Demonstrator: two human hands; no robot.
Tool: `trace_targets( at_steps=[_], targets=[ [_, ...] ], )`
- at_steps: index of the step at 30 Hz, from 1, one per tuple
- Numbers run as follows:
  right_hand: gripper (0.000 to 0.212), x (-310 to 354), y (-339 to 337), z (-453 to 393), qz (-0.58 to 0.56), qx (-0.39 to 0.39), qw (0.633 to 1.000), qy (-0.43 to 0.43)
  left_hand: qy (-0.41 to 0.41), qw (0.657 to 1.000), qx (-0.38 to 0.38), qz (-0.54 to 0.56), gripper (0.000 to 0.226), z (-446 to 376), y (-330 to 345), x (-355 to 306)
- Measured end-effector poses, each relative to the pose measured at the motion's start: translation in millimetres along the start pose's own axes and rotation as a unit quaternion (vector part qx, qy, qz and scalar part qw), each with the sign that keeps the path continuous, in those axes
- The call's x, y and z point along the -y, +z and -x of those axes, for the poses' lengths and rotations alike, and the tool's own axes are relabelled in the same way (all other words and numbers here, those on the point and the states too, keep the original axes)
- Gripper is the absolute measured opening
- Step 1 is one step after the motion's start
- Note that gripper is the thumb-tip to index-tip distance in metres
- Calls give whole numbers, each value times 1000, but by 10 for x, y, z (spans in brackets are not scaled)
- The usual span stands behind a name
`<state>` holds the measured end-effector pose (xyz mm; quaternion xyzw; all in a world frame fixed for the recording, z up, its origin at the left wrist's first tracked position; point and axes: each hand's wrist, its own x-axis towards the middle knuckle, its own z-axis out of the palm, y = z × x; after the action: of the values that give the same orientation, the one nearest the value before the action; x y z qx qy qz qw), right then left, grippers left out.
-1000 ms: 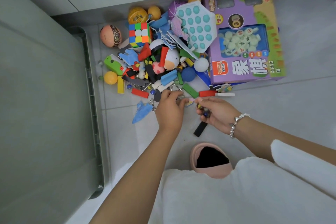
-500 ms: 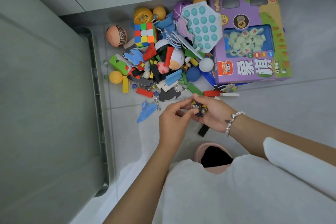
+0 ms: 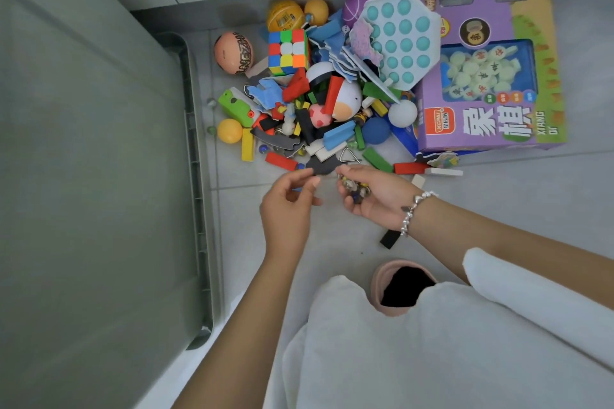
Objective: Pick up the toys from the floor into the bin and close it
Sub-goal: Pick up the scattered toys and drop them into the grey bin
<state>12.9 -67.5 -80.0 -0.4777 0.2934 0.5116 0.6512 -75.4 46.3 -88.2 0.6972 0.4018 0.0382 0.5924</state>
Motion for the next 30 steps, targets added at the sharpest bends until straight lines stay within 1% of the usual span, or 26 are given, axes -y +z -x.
trace_targets(
  at_steps=[2, 3, 7, 11, 13, 14, 16, 18, 20, 22, 23, 26, 30],
  targets=[
    [2, 6, 4, -10, 7, -8, 1000, -5, 22, 997, -47, -63, 16, -138, -49, 71],
    [3, 7, 2, -12, 11, -12, 1000, -7, 37, 993, -55, -101, 18, -199, -70, 97],
    [11, -2, 7, -10, 23, -14, 1000, -14, 91, 976, -20, -199, 30, -339, -49, 138],
    [19, -16, 28, -13, 37, -19, 999, -21, 117, 958, -22, -262, 29, -367, -13, 137],
    [20, -14, 32, -20, 42, -22, 999, -24, 122, 953, -21, -276, 28, -361, -14, 140],
    [20, -13, 33, -25, 41, -25, 999, -26, 121, 956, -21, -268, 27, -354, -15, 141],
    [21, -11, 39, -33, 39, -30, 998, -30, 102, 975, -15, -195, 24, -326, -22, 104],
    [18, -10, 41, -42, 40, -30, 998, -33, 77, 992, 20, -97, 20, -262, -31, 16],
    [10, -13, 46, -51, 40, -23, 998, -32, 60, 995, 63, -40, 20, -151, -26, -76],
    [6, -12, 72, -52, 27, -5, 999, -34, 48, 995, 85, -15, 22, -25, 2, -140],
    [7, -15, 89, -54, 13, 3, 999, -34, 42, 995, 86, -10, 23, 28, 25, -157],
    [13, -30, 118, -76, -9, 13, 999, -28, 32, 996, 81, -14, 24, 113, 91, -172],
    [15, -21, 110, -85, -13, 17, 1000, -16, 35, 997, 69, 4, 26, 113, 79, -157]
  ],
)
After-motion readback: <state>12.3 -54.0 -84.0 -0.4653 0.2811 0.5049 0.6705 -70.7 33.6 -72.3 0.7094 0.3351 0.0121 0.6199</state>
